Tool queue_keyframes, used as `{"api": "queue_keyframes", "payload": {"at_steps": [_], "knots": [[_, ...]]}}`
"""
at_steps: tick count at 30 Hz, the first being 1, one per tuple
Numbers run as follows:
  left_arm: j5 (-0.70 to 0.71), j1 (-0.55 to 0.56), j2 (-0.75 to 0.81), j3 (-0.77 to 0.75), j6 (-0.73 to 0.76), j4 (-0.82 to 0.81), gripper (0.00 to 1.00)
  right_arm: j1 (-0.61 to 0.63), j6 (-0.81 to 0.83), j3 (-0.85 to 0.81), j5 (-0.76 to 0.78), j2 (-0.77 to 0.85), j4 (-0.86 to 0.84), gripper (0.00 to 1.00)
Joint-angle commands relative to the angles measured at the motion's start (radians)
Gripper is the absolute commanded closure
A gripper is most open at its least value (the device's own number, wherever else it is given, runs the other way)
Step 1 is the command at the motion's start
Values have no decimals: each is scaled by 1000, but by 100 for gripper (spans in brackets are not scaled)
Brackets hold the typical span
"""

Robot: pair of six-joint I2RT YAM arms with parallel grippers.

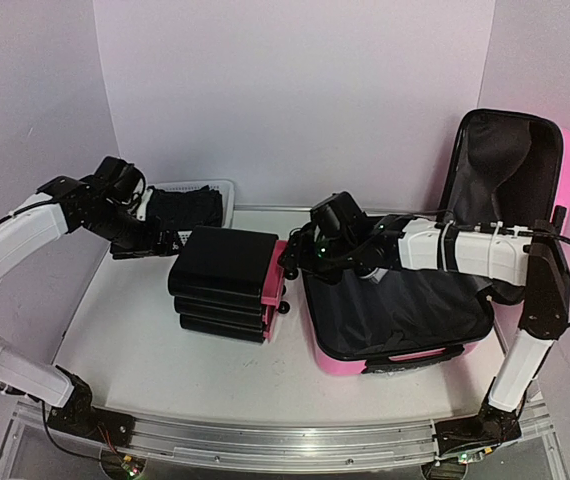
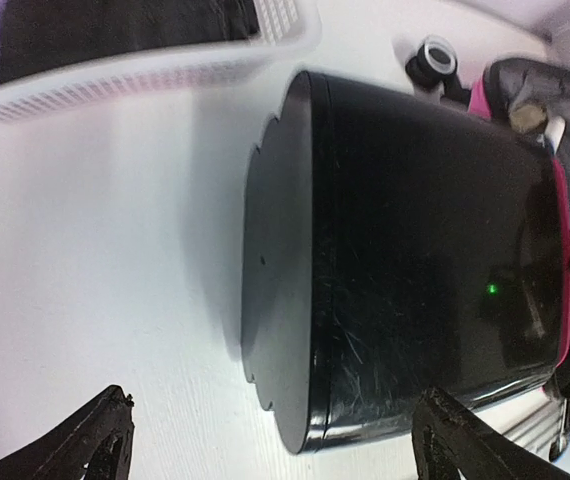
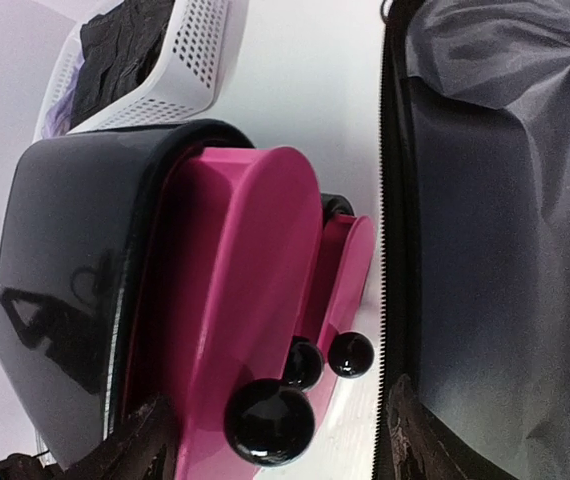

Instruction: Open, take out, and arrange the luggage

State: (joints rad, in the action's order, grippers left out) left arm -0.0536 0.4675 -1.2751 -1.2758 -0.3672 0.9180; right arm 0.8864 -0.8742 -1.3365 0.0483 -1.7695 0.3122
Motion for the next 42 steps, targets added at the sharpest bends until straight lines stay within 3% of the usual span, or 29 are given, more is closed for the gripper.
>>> {"api": "queue_keyframes", "payload": {"at_steps": [1,4,8,16,22,30,37,42], "knots": [[-153,-1,-84,-38,43,-44,2,6,43,-97,-40,-57,-8,29],[-180,-2,-111,-32,36,-56,6,11,63,-146,-89,-106,-21,30],[-6,-2,-6,35,12,-57,5,30,87,-254,-153,-189,-22,35],[157,-2,149,84,-16,20,5,76,92,-420,-183,-321,-16,36],[64,-1,131,46,-21,20,5,76,105,-369,-38,-277,77,52],[-28,0,-5,-53,0,10,5,76,132,-292,114,-195,156,59],[-19,-1,-45,-52,-17,7,5,65,170,-316,126,-179,217,56],[-33,-1,-19,-37,-22,4,5,61,211,-346,117,-154,268,28]]}}
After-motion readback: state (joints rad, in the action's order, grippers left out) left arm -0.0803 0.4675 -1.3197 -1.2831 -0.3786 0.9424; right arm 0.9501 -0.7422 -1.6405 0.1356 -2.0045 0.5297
